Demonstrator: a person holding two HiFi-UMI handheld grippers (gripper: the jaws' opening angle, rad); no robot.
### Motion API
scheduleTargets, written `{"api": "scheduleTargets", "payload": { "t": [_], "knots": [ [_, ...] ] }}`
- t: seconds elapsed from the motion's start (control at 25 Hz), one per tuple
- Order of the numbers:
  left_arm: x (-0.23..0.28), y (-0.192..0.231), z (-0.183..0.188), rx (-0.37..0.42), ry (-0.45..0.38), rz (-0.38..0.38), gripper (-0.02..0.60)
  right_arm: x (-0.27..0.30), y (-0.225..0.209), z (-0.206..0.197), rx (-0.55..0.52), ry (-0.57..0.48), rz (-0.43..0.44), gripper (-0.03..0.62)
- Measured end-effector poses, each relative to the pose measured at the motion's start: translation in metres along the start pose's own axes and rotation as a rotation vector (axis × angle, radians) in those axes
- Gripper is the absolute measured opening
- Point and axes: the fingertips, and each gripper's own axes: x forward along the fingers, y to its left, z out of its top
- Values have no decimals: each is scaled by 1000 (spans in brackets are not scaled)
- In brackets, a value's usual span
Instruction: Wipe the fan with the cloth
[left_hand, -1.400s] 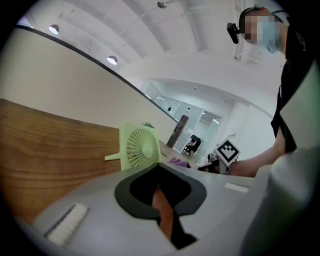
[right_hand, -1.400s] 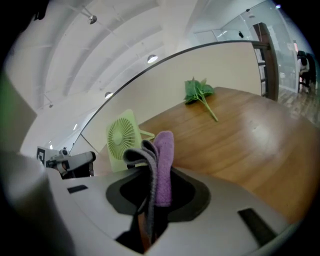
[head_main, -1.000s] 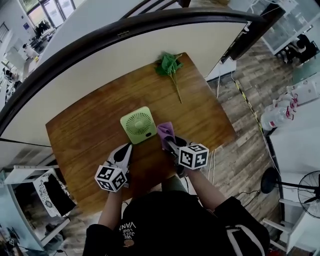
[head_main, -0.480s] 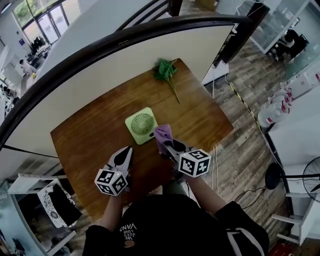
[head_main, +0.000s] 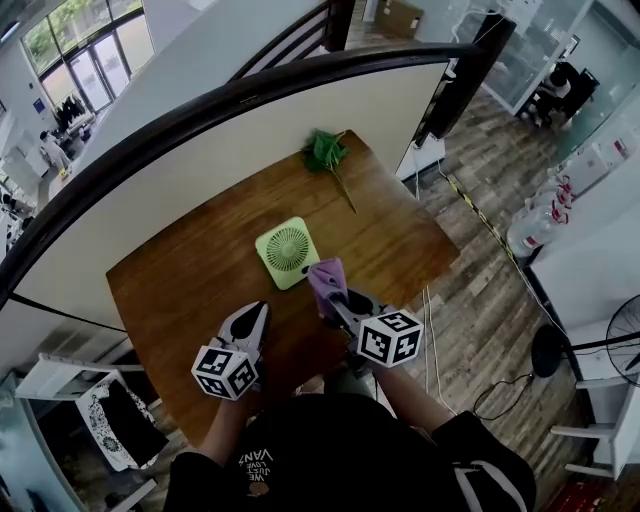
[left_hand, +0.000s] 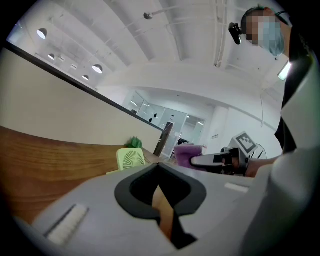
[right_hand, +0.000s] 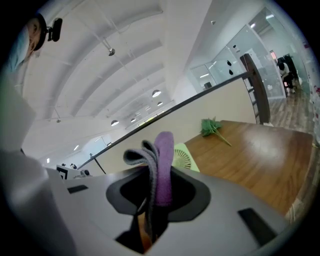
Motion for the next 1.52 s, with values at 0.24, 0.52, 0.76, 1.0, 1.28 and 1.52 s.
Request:
{"api": "scheduleTargets", "payload": {
  "t": [0.24,0.52,0.76,1.0,1.28,1.52],
  "knots": [
    [-13,-7,-1,21,4,-29,12,-8,17,-9,-22,-19,-15,100],
    [-29,-12,-4,32,5,-51,12,-14,33,-22,-33,-25,-28,100],
    [-43,-13,-8,34,2,-67,12,-19,45,-27,-41,-43,-46,100],
    [-49,-14,-9,31,1,-74,12,-23,50,-34,-37,-46,-66,100],
    [-55,-16,-14,28,5,-90,12,-30,51,-37,-42,-57,-100,100],
    [-54,-19,-15,27,6,-95,12,-36,48,-37,-44,-67,-124,100]
  ]
}}
